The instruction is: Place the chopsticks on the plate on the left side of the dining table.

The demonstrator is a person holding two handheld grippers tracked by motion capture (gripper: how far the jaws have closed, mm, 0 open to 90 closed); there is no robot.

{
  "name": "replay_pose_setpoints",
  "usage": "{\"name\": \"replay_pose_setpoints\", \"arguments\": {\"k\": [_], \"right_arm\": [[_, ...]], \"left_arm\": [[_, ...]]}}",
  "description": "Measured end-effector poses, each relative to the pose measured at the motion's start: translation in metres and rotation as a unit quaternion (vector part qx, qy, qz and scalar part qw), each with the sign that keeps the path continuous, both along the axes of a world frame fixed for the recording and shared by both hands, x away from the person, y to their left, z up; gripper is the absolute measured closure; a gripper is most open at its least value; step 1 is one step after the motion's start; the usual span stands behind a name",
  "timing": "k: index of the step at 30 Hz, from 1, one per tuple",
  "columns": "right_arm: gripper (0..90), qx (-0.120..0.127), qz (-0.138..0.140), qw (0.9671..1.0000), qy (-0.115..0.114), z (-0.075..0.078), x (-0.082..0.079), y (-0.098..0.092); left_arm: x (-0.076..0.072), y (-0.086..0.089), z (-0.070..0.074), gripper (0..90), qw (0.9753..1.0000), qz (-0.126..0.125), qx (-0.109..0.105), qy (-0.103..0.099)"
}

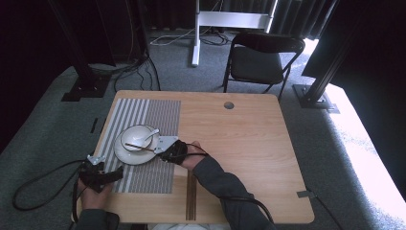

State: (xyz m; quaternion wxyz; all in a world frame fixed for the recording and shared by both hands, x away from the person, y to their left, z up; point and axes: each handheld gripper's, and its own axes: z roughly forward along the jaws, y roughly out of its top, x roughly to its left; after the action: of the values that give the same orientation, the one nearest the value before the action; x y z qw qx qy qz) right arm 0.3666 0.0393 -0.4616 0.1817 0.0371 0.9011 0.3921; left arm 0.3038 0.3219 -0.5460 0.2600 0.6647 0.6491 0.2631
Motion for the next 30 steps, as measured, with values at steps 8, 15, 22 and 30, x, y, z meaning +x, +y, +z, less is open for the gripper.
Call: {"name": "replay_pose_setpoints", "arguments": {"k": [8,15,22,30], "right_arm": [[84.6,-0.008,0.007,0.9999,-0.006,0.0,0.001,0.005],[84.6,-0.013,0.012,0.9998,-0.006,-0.003,0.002,0.01],[84.6,-0.016,0.018,0.9997,-0.007,-0.003,0.001,0.017],[84.6,-0.021,0.024,0.9994,-0.008,-0.006,0.002,0.024]], "left_arm": [[0.0,0.0,0.0,0.3,1.0,0.0,0.0,0.0],[0.0,0.0,0.0,0.3,1.0,0.0,0.0,0.0],[0.0,0.0,0.0,0.3,1.0,0.0,0.0,0.0],[0.0,0.0,0.0,0.3,1.0,0.0,0.0,0.0]]}}
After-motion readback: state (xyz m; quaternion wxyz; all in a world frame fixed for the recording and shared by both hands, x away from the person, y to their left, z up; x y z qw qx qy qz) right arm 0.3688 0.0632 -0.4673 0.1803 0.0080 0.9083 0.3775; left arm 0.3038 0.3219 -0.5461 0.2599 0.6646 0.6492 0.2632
